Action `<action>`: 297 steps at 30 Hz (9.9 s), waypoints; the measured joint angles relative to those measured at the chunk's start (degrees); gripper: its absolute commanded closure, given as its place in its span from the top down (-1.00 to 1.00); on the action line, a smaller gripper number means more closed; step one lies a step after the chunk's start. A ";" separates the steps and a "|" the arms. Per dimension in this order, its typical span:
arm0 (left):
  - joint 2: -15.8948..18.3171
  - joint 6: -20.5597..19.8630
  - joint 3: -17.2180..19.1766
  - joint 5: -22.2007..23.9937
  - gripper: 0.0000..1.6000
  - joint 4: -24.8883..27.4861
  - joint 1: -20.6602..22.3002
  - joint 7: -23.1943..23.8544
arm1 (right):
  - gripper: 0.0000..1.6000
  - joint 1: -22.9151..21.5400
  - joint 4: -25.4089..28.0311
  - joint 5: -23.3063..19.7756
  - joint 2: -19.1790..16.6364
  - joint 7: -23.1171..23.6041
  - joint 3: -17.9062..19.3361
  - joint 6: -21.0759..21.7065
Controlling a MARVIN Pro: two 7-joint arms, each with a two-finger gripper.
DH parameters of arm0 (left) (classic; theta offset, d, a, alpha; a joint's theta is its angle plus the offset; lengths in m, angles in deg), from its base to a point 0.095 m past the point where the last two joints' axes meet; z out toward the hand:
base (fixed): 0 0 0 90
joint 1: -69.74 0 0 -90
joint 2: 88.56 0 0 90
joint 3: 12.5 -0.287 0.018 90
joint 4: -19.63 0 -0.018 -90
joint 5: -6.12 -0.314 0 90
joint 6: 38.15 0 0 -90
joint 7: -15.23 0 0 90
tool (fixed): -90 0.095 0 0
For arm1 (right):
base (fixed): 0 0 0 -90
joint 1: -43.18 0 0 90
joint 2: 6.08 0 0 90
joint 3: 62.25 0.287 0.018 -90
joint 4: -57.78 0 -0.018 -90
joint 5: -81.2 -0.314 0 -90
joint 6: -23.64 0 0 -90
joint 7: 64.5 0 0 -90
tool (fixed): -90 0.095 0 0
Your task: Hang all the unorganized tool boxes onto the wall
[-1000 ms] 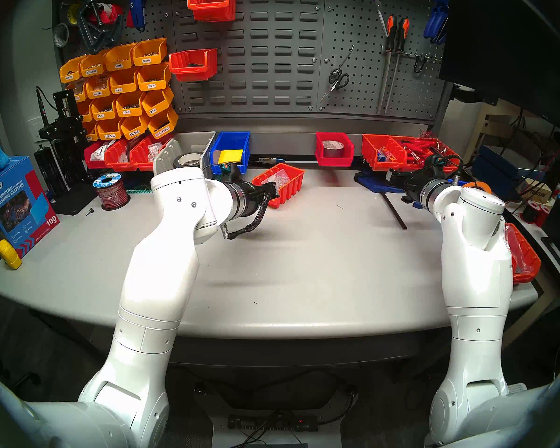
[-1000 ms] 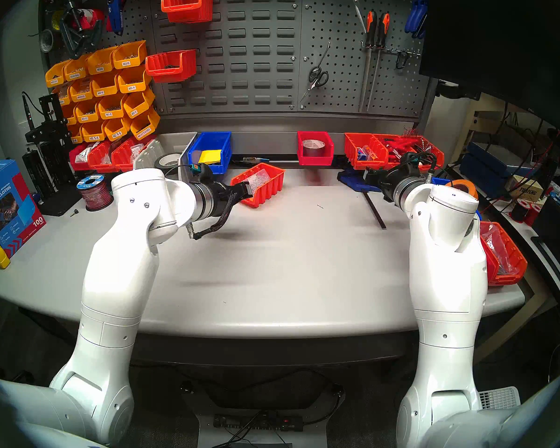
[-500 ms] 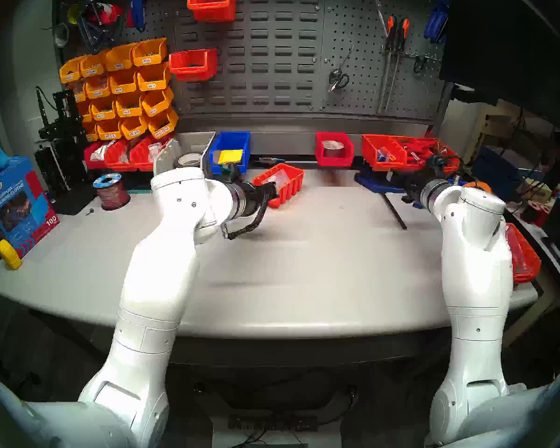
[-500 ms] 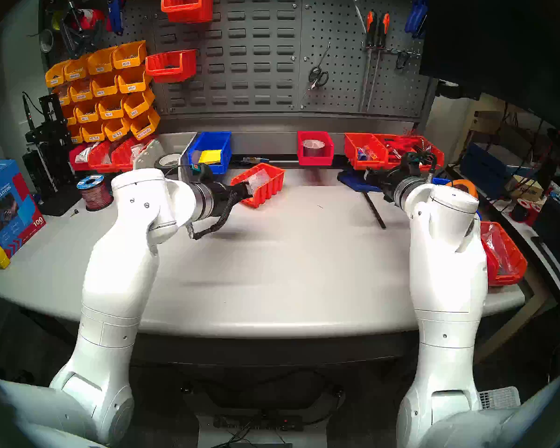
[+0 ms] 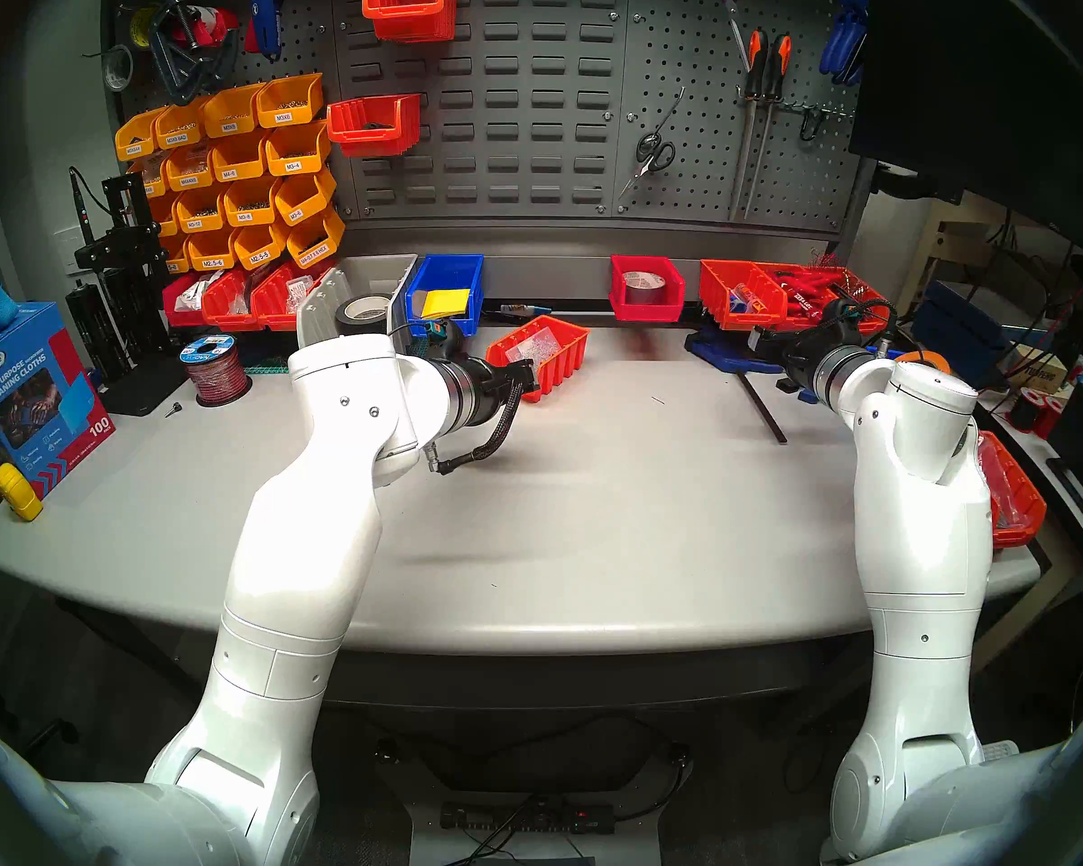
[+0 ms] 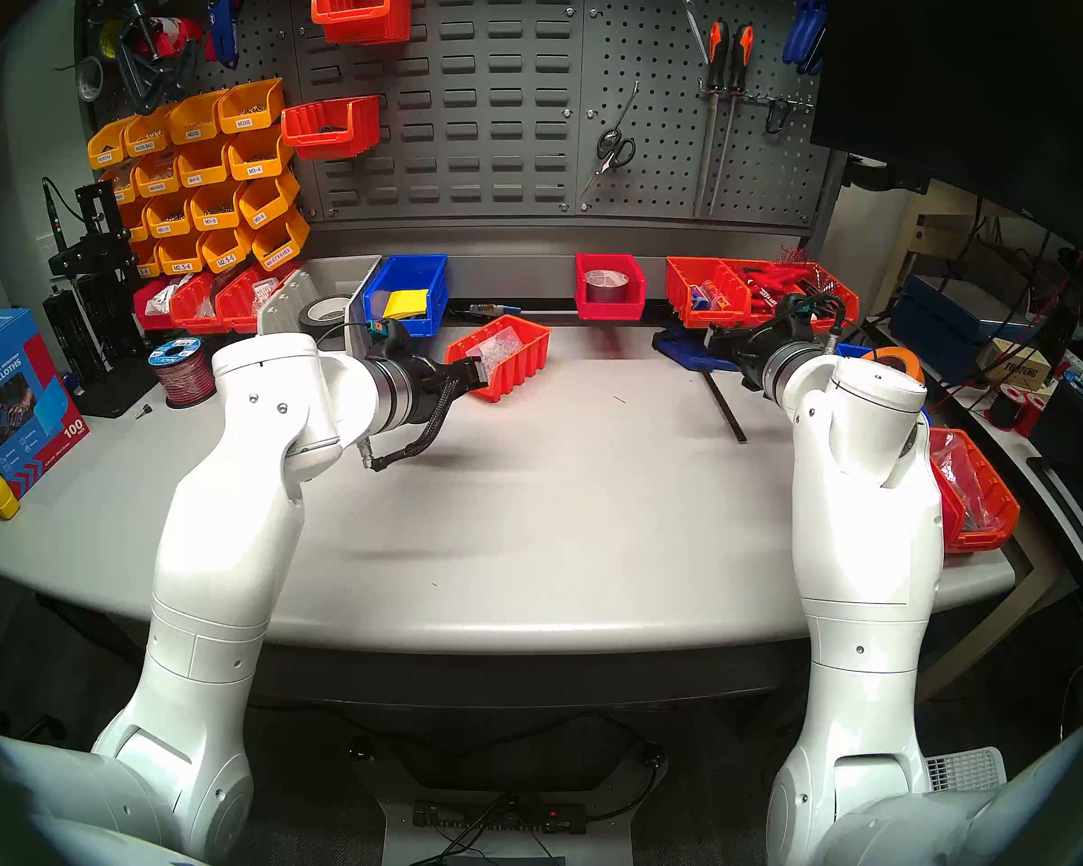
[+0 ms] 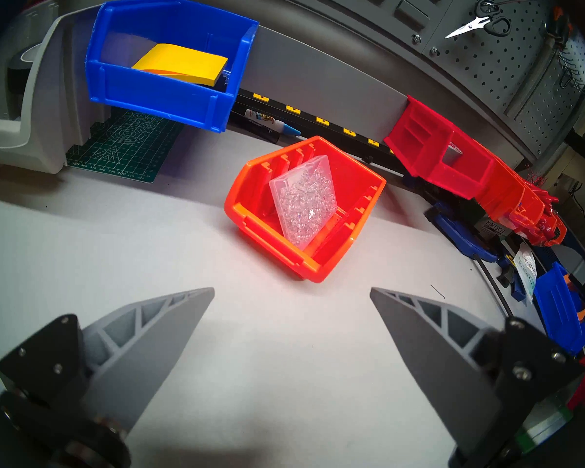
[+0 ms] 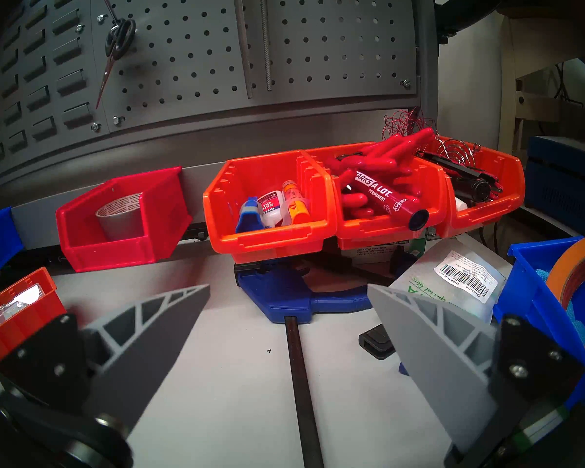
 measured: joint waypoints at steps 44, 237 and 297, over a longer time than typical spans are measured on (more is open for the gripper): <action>11.68 30.64 -12.39 -29.25 1.00 -11.16 -1.69 21.50 | 1.00 -0.04 -0.01 0.54 0.36 0.43 0.20 0.00; 4.36 35.46 -12.34 -26.84 -1.00 -26.44 11.98 30.36 | 1.00 -0.30 -0.01 3.00 1.76 2.30 1.06 0.03; 1.45 29.88 -10.12 -27.10 -1.00 -33.31 21.53 31.37 | 1.00 -0.42 -0.01 3.69 2.18 2.85 1.32 0.05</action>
